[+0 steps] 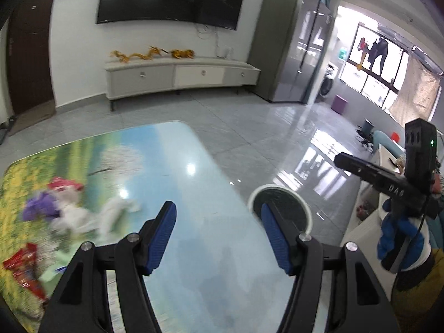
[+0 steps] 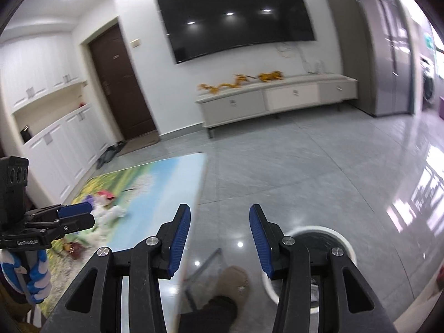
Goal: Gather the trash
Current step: 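Carry both bags to the bin and open both tools to drop them, then grasp a white tissue with the right tool while the left tool grasps the brown chip bag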
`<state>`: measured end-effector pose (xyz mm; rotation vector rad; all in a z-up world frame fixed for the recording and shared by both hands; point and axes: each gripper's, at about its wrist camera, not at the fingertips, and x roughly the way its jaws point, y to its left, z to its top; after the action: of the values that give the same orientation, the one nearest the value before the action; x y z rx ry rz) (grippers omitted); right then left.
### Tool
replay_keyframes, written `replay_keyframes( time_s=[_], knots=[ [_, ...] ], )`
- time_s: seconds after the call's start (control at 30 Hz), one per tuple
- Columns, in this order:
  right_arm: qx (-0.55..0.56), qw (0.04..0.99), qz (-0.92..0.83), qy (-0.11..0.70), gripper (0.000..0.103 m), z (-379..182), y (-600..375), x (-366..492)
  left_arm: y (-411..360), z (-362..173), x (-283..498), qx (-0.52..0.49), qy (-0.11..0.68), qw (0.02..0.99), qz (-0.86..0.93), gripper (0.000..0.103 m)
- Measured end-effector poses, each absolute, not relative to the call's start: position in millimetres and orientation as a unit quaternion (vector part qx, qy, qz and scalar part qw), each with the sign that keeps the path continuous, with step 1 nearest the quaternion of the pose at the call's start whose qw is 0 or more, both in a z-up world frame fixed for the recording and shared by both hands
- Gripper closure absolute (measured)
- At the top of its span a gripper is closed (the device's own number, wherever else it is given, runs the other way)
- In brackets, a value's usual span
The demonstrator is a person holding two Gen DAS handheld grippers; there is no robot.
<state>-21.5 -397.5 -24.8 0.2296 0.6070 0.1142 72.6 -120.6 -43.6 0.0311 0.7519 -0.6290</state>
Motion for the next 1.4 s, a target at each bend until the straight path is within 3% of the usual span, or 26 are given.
replay_keyframes(
  time_s=[0.5, 0.83, 1.03, 1.4],
  knots=[
    [0.029, 0.914, 0.199, 0.352, 0.060, -28.9, -246.0, 26.1, 95.3, -104.4, 39.5, -0.067, 0.388, 0.908, -0.146, 0.041],
    [-0.023, 0.865, 0.267, 0.425, 0.061, -83.3, -166.5, 54.2, 59.3, -114.2, 43.8, 0.015, 0.376, 0.896, -0.235, 0.041],
    [-0.032, 0.847, 0.288, 0.445, 0.061, -102.1, -146.0, 71.9, 50.1, -140.7, 78.8, 0.048, 0.410, 0.878, -0.242, 0.041],
    [-0.046, 0.825, 0.315, 0.467, 0.061, -131.9, -107.8, 102.6, 54.3, -158.3, 72.2, 0.003, 0.437, 0.855, -0.279, 0.041]
  ],
)
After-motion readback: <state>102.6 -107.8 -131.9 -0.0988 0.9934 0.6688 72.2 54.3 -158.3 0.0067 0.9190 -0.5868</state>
